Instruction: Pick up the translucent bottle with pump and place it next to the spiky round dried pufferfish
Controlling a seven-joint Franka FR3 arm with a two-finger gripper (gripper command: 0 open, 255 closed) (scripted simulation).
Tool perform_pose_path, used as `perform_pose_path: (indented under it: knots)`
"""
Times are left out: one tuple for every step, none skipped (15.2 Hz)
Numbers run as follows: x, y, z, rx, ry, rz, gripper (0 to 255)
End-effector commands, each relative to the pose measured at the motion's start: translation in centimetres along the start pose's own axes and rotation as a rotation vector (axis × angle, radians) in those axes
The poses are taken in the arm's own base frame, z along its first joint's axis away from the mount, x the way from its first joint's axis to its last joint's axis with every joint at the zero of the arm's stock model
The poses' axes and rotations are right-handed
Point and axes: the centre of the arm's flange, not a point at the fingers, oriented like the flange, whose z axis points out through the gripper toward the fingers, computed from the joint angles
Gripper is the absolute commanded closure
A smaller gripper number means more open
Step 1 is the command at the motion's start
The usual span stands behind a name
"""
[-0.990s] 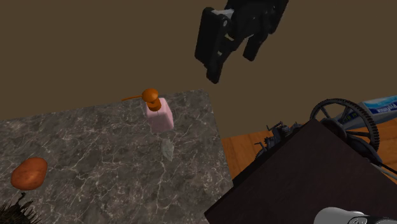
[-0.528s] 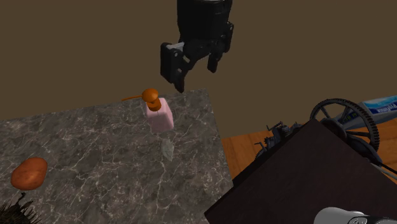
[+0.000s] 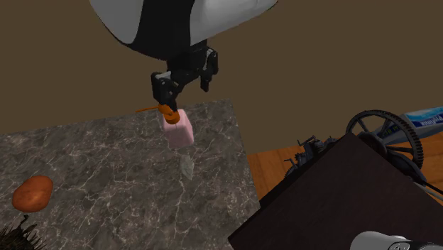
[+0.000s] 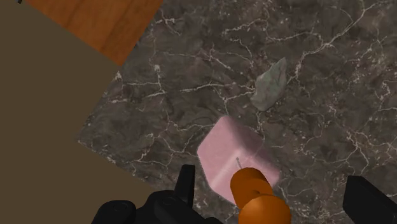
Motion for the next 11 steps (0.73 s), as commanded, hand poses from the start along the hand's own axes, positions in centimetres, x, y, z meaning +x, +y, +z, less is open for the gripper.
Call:
perform_pose_path:
  knots:
    - [1.9,-0.6,1.8,0.0,0.003,-0.008,0]
    - [2.8,-0.9,2.7,-0.001,0.004,-0.012,0]
    - [3.6,-1.2,3.7,-0.001,0.006,-0.015,0]
    - [4.5,-1.5,4.6,-0.001,0.007,-0.019,0]
    - [5.4,-1.7,5.5,-0.001,0.008,-0.023,0]
    - [6.3,-2.0,6.4,-0.002,0.009,-0.027,0]
    - [6.8,-2.2,6.9,-0.002,0.01,-0.029,0]
    - [6.8,-2.2,7.4,-0.002,0.01,-0.029,0]
    - [6.8,-2.2,8.0,-0.002,0.01,-0.029,0]
    - [6.8,-2.2,8.5,-0.002,0.01,-0.029,0]
    - [6.8,-2.2,9.0,-0.002,0.01,-0.029,0]
